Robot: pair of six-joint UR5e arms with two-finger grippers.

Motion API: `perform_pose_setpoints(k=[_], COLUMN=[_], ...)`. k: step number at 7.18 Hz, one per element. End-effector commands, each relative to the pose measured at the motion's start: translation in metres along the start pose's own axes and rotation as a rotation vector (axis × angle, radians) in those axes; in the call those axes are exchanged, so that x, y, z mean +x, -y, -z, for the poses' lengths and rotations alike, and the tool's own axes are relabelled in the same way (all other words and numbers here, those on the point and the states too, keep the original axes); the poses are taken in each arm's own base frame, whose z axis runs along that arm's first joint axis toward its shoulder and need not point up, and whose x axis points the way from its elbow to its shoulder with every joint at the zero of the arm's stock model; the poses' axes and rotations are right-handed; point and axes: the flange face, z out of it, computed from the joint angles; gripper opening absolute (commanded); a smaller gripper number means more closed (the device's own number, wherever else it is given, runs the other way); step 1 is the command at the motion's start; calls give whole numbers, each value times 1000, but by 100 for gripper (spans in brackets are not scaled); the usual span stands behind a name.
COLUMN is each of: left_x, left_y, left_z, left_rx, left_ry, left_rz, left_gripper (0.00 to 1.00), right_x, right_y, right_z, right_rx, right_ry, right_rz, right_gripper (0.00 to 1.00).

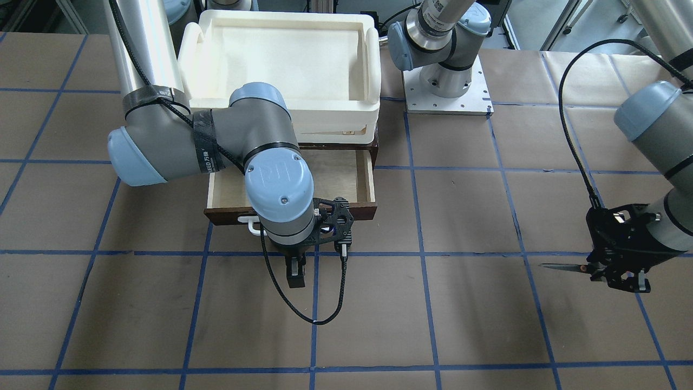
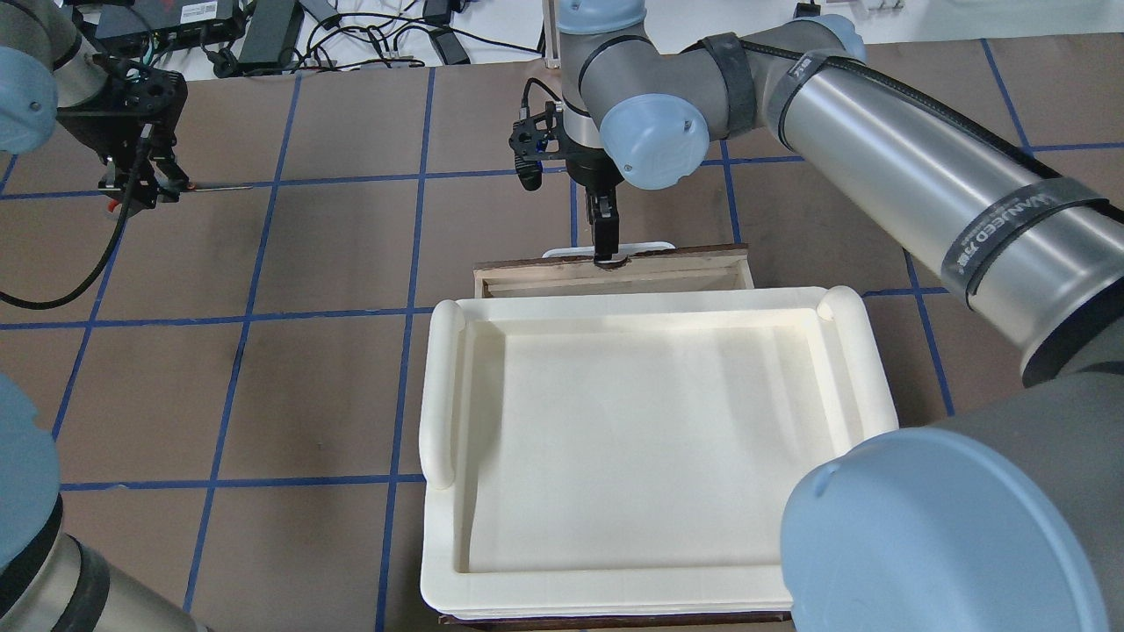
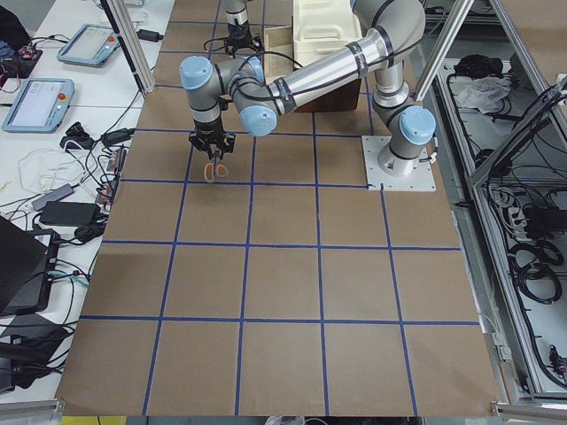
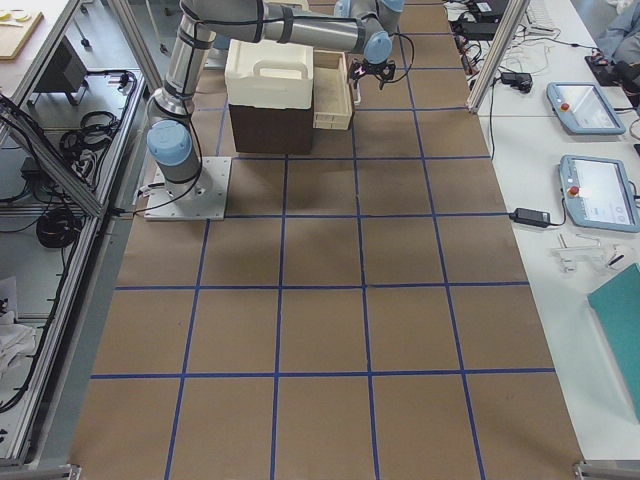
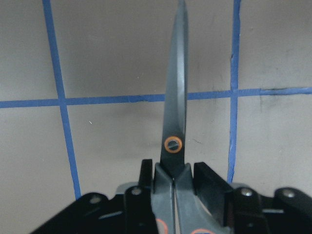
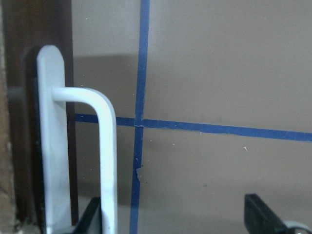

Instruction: Place scissors in drawer with both arms

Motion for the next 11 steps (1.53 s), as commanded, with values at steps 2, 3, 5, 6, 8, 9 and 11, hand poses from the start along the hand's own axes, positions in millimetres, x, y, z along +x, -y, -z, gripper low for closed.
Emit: perform_pose_setpoints(k=[2,3,5,6,8,9,11], left_x=[0,0,0,0,0,-1,-1], left_y=[0,0,0,0,2,10,60], left_z=[0,0,-2,-3,-4,-3,12], left_rx=[0,0,2,2,4,8,8], left_ry=[-1,-1,-4,-5,-11,-10,-17], left_rz=[0,0,0,0,-4,-4,18], left_gripper=[0,0,0,0,0,0,0], right_x=[19,24,38,40,37,33,16], right_y=[-9,-13,-12,-12,-13,-16,-29], right_z=[9,10,12,13,17,33,86], right_rx=[29,31,36,54,57,58,101], right_ry=[-70,-77,-91,-91,-84,-98,-135], right_rz=[-19,-28,-32,-35,-43,-47,-93], right_gripper=[100,100,100,100,100,100,100])
